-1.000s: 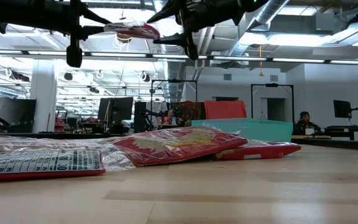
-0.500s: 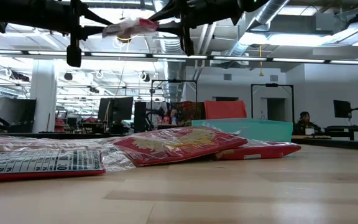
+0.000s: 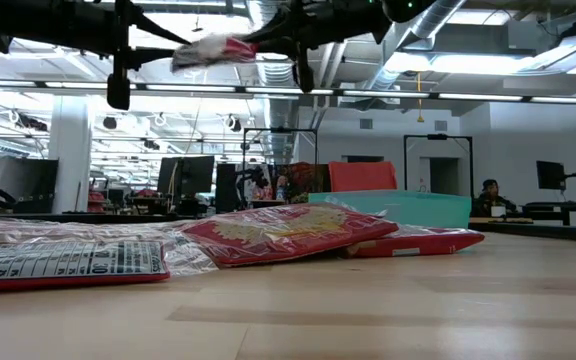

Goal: Sort popcorn bags into baskets
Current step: Put the red popcorn bag into the green bin

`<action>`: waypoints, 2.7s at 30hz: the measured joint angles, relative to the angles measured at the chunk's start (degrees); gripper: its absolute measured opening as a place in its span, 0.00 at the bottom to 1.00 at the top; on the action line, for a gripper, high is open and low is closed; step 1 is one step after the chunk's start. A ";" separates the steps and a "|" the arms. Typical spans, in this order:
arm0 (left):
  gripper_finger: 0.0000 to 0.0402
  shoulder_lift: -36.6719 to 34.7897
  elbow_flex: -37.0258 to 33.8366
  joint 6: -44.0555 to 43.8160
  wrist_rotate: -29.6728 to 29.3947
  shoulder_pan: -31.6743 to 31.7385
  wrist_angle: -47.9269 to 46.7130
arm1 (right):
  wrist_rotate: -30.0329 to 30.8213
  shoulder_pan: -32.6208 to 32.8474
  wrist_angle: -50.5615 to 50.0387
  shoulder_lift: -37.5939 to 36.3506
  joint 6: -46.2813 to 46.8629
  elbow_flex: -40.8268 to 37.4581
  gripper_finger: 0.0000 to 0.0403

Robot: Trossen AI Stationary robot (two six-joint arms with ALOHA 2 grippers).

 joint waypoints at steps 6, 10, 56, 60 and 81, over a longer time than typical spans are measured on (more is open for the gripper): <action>0.39 -0.01 0.00 0.85 1.54 -0.02 0.23 | -8.07 -6.37 -2.62 -0.11 0.68 0.00 0.03; 0.53 -0.01 0.00 0.67 1.54 -0.02 0.17 | -15.17 -11.87 -13.90 -0.54 -6.20 -0.02 0.03; 0.64 -0.01 0.00 -3.90 -1.56 0.02 -6.53 | -8.62 -31.06 -62.15 11.61 -57.74 0.04 0.24; 0.64 -0.01 0.00 -3.92 -1.55 0.02 -6.77 | -5.90 -30.31 -60.65 11.56 -57.72 0.47 0.37; 0.64 1.84 -0.01 -13.65 -0.64 0.02 -37.28 | 10.62 -26.85 -62.87 11.23 -53.75 5.94 0.35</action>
